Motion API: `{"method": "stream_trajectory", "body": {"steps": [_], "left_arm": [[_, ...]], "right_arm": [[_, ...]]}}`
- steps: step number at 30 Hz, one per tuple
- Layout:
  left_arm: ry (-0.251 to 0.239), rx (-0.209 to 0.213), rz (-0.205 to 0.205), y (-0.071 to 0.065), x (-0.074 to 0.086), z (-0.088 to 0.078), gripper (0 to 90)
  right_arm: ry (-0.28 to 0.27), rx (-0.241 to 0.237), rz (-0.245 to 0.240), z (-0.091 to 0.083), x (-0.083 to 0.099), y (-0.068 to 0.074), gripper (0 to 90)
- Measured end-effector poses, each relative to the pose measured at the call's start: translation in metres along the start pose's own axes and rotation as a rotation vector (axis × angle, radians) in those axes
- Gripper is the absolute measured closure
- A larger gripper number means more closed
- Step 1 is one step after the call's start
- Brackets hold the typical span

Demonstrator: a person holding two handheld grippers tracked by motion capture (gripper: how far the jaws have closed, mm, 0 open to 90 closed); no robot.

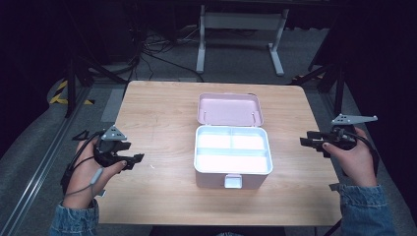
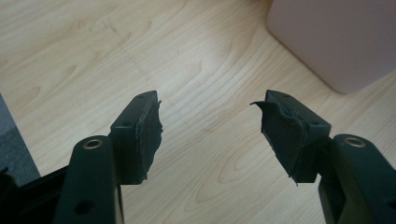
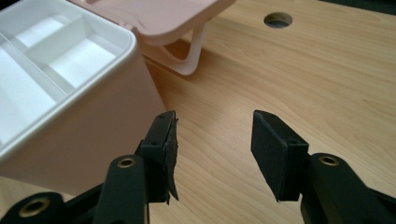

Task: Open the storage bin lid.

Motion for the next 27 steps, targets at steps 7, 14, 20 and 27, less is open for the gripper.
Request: {"method": "stream_trajectory", "body": {"steps": [7, 14, 20, 27], "left_arm": [[0.105, -0.013, -0.055, 0.011, 0.011, 0.014, 37.3], [0.156, -0.019, -0.066, 0.015, 0.016, 0.023, 36.5], [0.186, -0.017, -0.072, 0.014, 0.018, 0.027, 36.2], [0.171, 0.004, -0.072, 0.012, 0.017, 0.028, 35.7]], "right_arm": [[0.079, 0.052, -0.006, 0.005, 0.005, -0.002, 51.3], [0.161, 0.096, -0.012, 0.012, 0.010, -0.003, 51.3], [0.200, 0.098, -0.007, 0.017, 0.015, -0.004, 50.9], [0.193, 0.087, -0.003, 0.017, 0.015, -0.002, 50.2]]}}
Point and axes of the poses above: each handheld gripper's, and its own axes: z roughly forward along the jaws, x roughly out of its underside, y roughly to its left, the point moved 1 cm from there along z, roughly forward along the jaws, and after that the axes turned 1 degree about y, right-handed, at the moved point
